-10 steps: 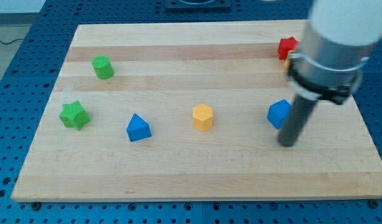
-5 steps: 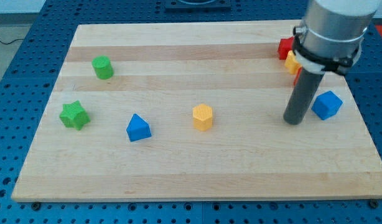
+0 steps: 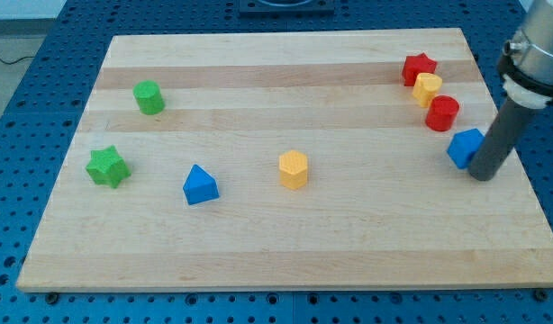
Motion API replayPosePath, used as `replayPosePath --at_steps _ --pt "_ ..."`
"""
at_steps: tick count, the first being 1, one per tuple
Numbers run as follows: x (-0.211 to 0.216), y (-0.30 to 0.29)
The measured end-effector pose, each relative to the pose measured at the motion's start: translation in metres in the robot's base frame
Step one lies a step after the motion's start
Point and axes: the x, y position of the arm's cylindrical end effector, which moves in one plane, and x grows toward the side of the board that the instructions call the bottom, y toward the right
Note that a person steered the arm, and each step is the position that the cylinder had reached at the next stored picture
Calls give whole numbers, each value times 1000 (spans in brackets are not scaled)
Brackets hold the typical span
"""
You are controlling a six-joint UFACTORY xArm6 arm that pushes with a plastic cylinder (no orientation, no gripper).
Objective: Push the blue cube into red circle
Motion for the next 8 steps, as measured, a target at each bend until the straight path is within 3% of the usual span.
replayPosePath --at_steps 2,4,8 --pt "-12 -16" --pt "2 2" --pt "-34 -2"
